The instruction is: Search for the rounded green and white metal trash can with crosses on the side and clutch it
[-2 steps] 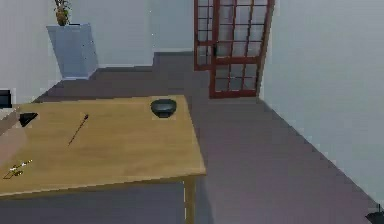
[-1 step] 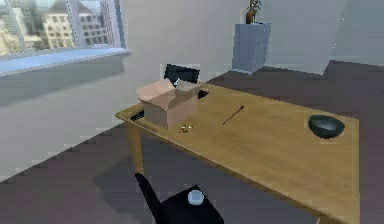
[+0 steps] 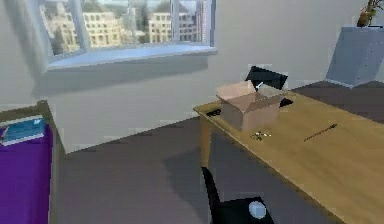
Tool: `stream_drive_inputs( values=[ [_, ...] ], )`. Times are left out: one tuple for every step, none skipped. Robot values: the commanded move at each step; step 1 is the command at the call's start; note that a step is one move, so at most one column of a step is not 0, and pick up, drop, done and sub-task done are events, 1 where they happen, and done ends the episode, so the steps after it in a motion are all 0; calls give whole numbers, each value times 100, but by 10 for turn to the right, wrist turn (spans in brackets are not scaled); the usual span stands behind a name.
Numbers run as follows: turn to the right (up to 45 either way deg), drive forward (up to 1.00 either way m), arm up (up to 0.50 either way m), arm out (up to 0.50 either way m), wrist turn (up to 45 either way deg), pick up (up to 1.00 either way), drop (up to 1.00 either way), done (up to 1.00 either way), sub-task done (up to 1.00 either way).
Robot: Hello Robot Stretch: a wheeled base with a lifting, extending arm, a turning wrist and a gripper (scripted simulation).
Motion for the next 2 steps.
stream_drive_inputs(
  values=[
    [-30, 0, 0, 0, 0, 0, 0, 0, 0],
    [0, 30, 0, 0, 0, 0, 0, 0, 0]
  ],
)
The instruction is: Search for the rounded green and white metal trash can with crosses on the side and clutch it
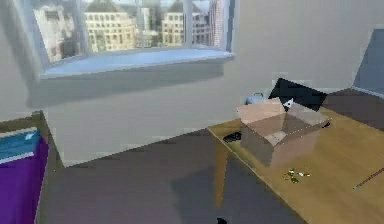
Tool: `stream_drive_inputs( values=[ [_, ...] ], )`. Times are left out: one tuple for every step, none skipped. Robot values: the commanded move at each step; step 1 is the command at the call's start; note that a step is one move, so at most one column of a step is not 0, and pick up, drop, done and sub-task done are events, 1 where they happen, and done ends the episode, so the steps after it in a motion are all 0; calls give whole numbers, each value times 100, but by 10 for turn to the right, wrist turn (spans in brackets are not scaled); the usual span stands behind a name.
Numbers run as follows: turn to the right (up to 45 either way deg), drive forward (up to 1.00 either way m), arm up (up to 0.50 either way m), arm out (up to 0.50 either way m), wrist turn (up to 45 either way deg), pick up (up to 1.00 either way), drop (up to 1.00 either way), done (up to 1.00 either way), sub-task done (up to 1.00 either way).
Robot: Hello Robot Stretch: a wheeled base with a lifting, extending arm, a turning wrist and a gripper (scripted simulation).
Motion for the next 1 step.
stream_drive_inputs(
  values=[
    [-240, 0, 0, 0, 0, 0, 0, 0, 0]
  ],
)
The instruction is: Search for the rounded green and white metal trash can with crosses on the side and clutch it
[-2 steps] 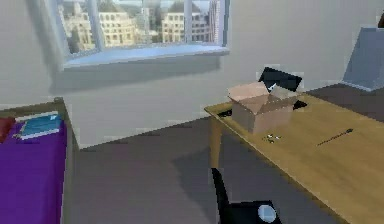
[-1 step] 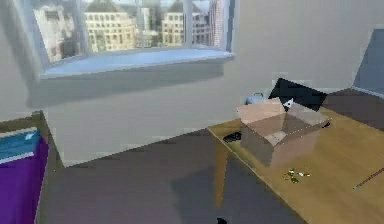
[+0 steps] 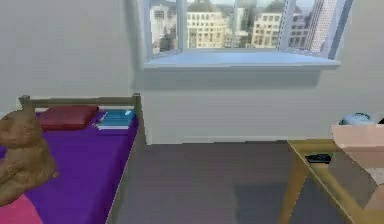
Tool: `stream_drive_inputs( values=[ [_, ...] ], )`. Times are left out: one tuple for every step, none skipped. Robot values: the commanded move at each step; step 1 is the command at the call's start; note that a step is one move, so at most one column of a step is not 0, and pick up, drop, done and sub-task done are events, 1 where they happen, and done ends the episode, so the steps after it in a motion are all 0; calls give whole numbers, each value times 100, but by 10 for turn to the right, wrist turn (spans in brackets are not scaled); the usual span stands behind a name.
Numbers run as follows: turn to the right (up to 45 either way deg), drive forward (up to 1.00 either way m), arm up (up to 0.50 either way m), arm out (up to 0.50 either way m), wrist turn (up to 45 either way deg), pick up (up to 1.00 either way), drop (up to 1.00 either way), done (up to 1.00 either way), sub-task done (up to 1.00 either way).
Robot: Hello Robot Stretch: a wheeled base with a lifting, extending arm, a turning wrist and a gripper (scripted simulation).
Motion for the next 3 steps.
stream_drive_inputs(
  values=[
    [0, 30, 0, 0, 0, 0, 0, 0, 0],
    [240, 0, 0, 0, 0, 0, 0, 0, 0],
    [0, 90, 0, 0, 0, 0, 0, 0, 0]
  ],
)
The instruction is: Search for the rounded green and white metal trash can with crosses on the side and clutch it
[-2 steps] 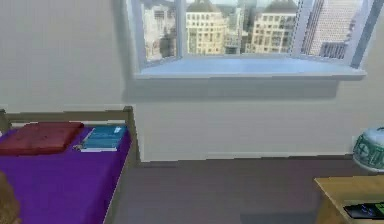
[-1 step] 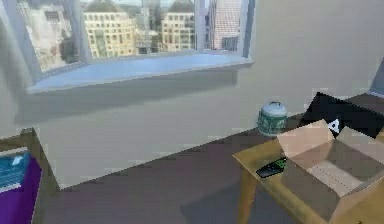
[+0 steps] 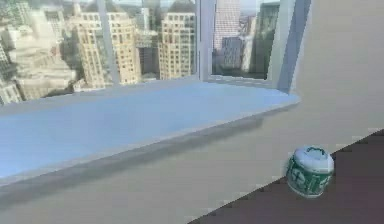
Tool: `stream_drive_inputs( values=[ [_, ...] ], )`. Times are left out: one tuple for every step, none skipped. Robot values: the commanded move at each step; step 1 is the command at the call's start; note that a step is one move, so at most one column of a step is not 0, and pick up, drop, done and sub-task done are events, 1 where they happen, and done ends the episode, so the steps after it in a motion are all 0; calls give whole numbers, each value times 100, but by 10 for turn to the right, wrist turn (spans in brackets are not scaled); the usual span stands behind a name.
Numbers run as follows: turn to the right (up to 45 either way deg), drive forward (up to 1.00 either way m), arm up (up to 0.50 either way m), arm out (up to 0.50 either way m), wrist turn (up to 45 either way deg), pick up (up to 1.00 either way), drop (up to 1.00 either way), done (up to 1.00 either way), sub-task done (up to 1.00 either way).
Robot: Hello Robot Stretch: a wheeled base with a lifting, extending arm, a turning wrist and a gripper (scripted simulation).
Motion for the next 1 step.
stream_drive_inputs(
  values=[
    [450, 0, 0, 0, 0, 0, 0, 0, 0]
  ],
)
